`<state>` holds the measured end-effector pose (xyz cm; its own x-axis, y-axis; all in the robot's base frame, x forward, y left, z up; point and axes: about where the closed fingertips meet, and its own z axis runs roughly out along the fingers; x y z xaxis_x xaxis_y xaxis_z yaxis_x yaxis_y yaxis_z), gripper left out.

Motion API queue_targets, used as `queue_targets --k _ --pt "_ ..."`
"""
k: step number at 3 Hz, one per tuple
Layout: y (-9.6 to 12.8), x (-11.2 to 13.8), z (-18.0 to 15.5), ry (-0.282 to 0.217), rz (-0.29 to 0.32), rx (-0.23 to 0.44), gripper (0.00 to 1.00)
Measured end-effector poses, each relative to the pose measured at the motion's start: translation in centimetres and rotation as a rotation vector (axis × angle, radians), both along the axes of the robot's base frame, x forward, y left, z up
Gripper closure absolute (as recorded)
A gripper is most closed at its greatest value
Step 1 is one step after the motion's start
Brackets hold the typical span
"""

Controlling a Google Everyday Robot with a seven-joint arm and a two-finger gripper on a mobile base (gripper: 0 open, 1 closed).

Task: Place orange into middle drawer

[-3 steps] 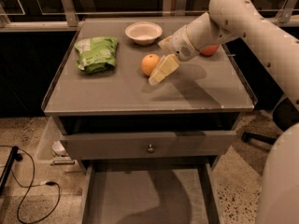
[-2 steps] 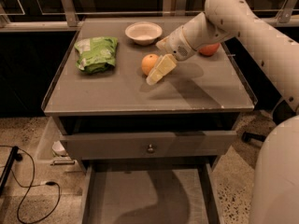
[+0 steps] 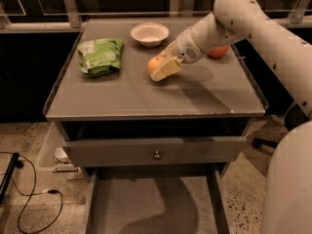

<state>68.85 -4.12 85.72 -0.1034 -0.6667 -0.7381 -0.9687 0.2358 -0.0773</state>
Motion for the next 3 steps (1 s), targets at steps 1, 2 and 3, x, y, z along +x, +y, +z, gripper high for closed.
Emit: queue_targets --k 1,2,3 --pt "0.0 0.0 0.0 0.0 0.0 0.0 0.64" --pt "0.01 0.0 -0.01 0.0 0.0 0.0 0.88" --pt "0.01 -0.01 0.0 0.0 0.0 0.0 1.0"
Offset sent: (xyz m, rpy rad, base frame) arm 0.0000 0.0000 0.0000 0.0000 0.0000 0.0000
